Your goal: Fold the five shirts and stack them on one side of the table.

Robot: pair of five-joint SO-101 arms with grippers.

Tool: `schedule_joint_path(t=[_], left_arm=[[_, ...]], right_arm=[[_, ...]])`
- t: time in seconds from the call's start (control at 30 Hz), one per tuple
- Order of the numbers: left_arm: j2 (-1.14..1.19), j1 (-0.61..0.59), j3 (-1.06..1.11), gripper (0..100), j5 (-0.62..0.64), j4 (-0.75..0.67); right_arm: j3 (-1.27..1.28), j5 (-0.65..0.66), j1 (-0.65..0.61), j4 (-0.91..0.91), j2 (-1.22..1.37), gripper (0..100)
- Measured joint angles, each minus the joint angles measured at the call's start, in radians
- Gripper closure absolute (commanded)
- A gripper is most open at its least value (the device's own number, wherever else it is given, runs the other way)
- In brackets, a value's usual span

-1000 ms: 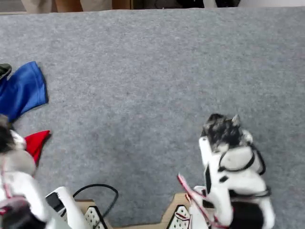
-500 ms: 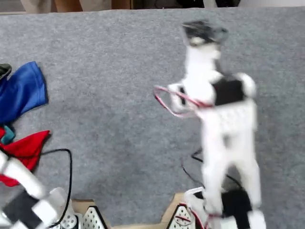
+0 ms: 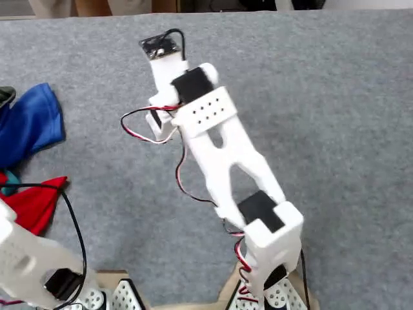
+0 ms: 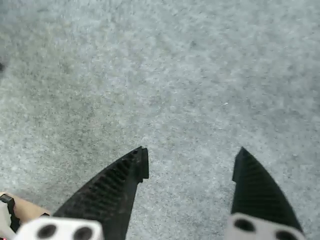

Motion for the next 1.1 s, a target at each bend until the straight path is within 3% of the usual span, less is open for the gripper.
schedule_joint_path(t=[0.23, 0.4, 0.73, 0.93, 1.1], left_arm=[[0.086, 0.009, -0.003, 99, 0.0, -0.017], [0.087, 0.026, -0.068, 98, 0.0, 0.031], [0.091, 0.124, -0.477, 98, 0.066, 0.385], [0.091, 0.284, -0.769, 98, 0.153, 0.528], [-0.012, 0.456, -0.787, 98, 0.196, 0.532]], right_arm=[[0.0, 0.0, 0.0, 0.0, 0.018, 70.6], [0.0, 0.0, 0.0, 0.0, 0.018, 70.6], [0.0, 0.0, 0.009, 0.0, 0.018, 70.6], [0.0, 0.0, 0.127, 0.0, 0.005, 70.6], [0.0, 0.0, 0.284, 0.0, -0.12, 70.6]])
